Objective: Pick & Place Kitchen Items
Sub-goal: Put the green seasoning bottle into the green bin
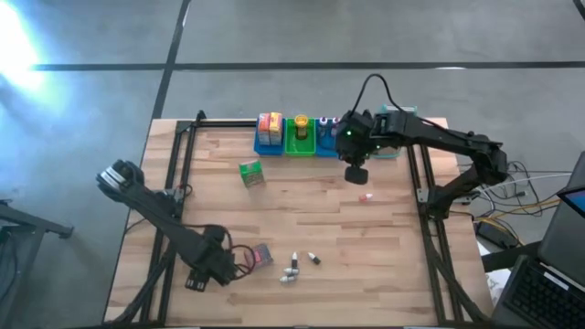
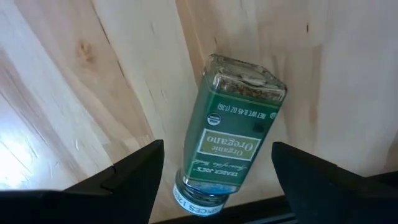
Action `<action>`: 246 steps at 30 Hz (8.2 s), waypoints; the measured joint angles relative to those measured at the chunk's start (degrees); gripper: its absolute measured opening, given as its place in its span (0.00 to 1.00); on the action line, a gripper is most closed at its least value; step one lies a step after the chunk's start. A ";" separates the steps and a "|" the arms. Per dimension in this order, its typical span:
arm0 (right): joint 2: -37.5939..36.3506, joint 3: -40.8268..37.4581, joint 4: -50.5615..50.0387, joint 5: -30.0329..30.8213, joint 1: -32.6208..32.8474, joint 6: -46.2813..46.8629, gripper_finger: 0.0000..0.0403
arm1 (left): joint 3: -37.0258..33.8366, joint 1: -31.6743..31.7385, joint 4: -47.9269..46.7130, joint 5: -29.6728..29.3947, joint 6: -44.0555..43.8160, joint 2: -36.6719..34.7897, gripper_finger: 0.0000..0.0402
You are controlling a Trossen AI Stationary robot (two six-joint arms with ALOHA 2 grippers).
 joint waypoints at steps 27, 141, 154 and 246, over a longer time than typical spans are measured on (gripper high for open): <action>-0.13 -0.64 2.90 0.13 -0.02 -3.29 0.02 | 0.24 -0.09 5.29 -0.44 9.09 12.80 0.75; -32.01 -44.57 65.92 -27.38 15.02 19.69 0.42 | -2.47 36.71 114.60 31.37 42.14 2.19 0.52; -22.45 -44.66 83.24 -34.64 15.13 17.91 0.72 | -1.71 35.72 114.93 36.74 57.55 1.14 0.52; -2.47 -38.91 118.52 -34.96 19.23 35.77 0.48 | 0.24 35.32 114.29 23.19 67.29 0.31 0.60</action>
